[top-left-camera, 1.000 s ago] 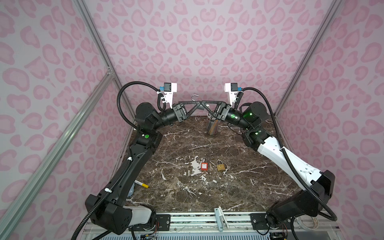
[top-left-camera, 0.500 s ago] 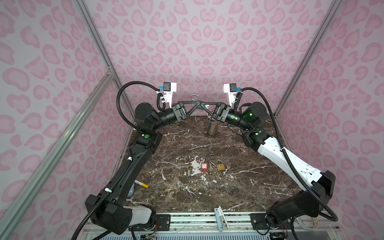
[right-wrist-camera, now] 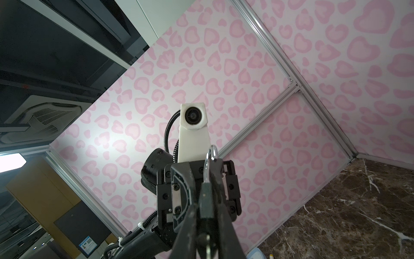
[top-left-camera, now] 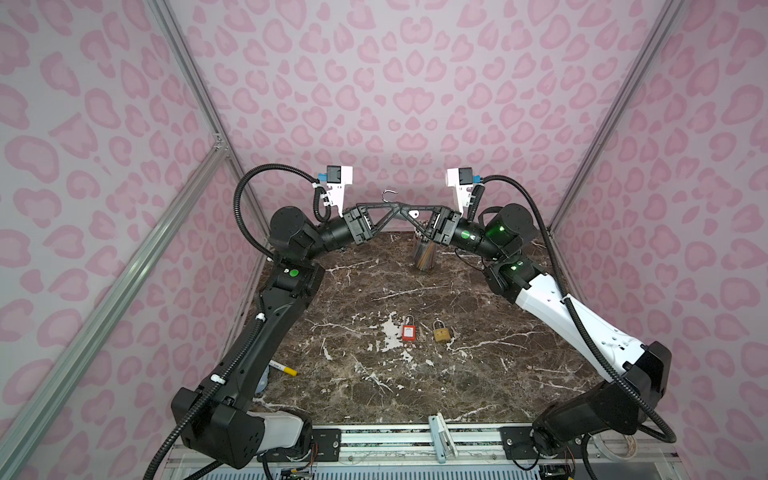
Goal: Lock with the key
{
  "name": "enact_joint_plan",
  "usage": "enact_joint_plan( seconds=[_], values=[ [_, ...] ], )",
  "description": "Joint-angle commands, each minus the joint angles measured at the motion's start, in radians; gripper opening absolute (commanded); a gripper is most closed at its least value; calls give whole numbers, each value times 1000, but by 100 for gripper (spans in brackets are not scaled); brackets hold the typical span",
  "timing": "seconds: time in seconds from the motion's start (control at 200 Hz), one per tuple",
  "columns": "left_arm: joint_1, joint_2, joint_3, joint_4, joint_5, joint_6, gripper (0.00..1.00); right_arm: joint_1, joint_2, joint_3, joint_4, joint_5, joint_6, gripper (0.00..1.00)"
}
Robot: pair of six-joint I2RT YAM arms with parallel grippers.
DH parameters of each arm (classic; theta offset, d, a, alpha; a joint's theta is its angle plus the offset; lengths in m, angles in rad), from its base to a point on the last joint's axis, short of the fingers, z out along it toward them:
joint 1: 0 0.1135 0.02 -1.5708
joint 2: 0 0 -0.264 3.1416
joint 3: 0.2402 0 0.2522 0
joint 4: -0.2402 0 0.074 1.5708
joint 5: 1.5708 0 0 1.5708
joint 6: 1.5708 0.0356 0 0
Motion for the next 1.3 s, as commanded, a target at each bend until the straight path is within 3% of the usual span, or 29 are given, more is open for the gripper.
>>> enact_joint_plan(
  seconds=[0.0, 0.095, 0.405, 0.72, 1.295],
  values=[
    [3, 2, -6, 24, -2, 13, 32, -4, -2, -3, 26, -4, -3, 13],
    [11, 0, -8, 21, -2, 13, 41, -10, -5, -37, 25, -2, -6, 13],
    [55, -30, -34, 18, 1, 10, 50, -28, -27, -77, 29, -2, -9, 13],
    [73, -11, -17, 25, 31, -44, 51, -31, -28, -90, -70, -24, -71, 12],
    [72, 7, -22, 1, 57, -41, 52, -28, -18, -82, -79, -47, -77, 12]
  ],
)
